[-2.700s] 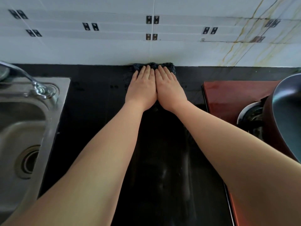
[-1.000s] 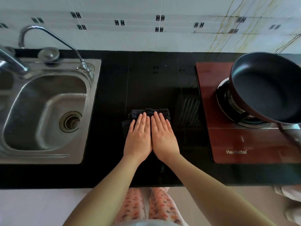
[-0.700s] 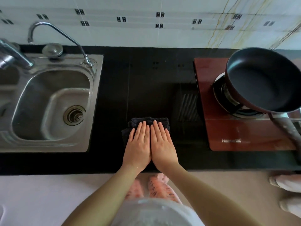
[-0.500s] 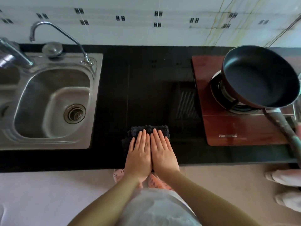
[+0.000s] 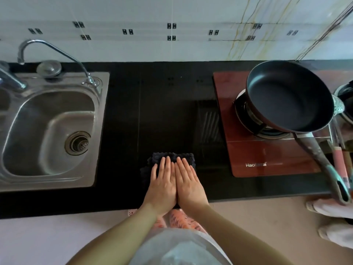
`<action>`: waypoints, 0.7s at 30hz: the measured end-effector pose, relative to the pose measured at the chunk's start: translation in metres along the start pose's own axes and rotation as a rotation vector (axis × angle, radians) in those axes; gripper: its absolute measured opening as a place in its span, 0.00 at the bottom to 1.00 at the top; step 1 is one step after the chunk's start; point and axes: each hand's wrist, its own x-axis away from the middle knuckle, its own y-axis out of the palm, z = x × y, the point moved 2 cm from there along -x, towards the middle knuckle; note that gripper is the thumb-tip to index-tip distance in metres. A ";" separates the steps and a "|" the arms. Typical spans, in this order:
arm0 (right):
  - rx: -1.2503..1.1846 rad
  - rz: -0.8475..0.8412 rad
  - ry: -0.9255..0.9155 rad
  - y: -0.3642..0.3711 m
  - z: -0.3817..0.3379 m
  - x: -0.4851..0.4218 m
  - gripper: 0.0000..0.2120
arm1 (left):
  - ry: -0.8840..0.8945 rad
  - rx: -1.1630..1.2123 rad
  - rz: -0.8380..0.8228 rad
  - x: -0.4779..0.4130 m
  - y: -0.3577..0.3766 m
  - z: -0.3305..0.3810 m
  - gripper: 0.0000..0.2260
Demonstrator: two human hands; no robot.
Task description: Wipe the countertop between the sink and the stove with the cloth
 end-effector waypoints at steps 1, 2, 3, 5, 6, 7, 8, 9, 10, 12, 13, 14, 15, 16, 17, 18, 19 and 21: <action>0.003 0.014 0.011 -0.004 0.012 0.001 0.32 | 0.008 0.005 0.008 -0.008 -0.001 0.010 0.25; 0.017 0.028 0.015 -0.009 0.025 0.002 0.31 | 0.009 0.018 0.018 -0.018 -0.002 0.021 0.25; 0.036 0.037 0.014 -0.013 0.038 0.003 0.30 | 0.001 0.036 0.020 -0.026 -0.003 0.032 0.25; 0.061 0.016 0.004 -0.019 0.055 0.003 0.31 | -0.032 0.058 0.015 -0.037 -0.004 0.047 0.25; 0.059 0.006 0.004 -0.021 0.057 0.003 0.33 | -0.046 0.051 0.010 -0.039 -0.005 0.050 0.24; 0.056 0.002 0.012 -0.022 0.057 0.003 0.35 | -0.052 0.041 0.002 -0.040 -0.005 0.051 0.24; 0.056 -0.006 0.024 -0.022 0.055 0.002 0.36 | -0.046 0.035 -0.008 -0.039 -0.005 0.049 0.25; 0.058 -0.014 0.035 -0.021 0.053 0.001 0.36 | -0.027 0.031 -0.020 -0.037 -0.004 0.047 0.26; 0.060 -0.018 0.044 -0.020 0.052 0.001 0.36 | 0.001 0.024 -0.028 -0.037 -0.004 0.043 0.26; 0.061 -0.025 0.048 -0.017 0.051 0.000 0.36 | 0.052 0.018 -0.029 -0.038 -0.003 0.038 0.25; 0.059 -0.031 0.051 -0.016 0.051 0.000 0.37 | 0.065 0.028 -0.029 -0.038 -0.003 0.037 0.25; 0.060 -0.040 0.055 -0.015 0.051 -0.002 0.37 | 0.071 0.044 -0.027 -0.040 -0.002 0.035 0.26; 0.063 -0.053 0.060 -0.014 0.051 -0.001 0.38 | 0.076 0.059 -0.025 -0.040 -0.002 0.036 0.26; 0.067 -0.065 0.065 -0.013 0.050 -0.002 0.38 | 0.082 0.075 -0.025 -0.041 -0.002 0.035 0.26; 0.069 -0.072 0.070 -0.013 0.050 -0.003 0.38 | 0.086 0.092 -0.025 -0.042 -0.002 0.034 0.26; 0.070 -0.070 0.074 -0.012 0.051 -0.006 0.38 | 0.090 0.106 -0.019 -0.044 -0.003 0.032 0.25; 0.072 -0.063 0.072 -0.012 0.052 -0.009 0.38 | 0.097 0.111 -0.009 -0.047 -0.004 0.030 0.24; 0.062 -0.048 0.057 -0.013 0.056 -0.016 0.37 | 0.115 0.108 0.003 -0.055 -0.006 0.026 0.24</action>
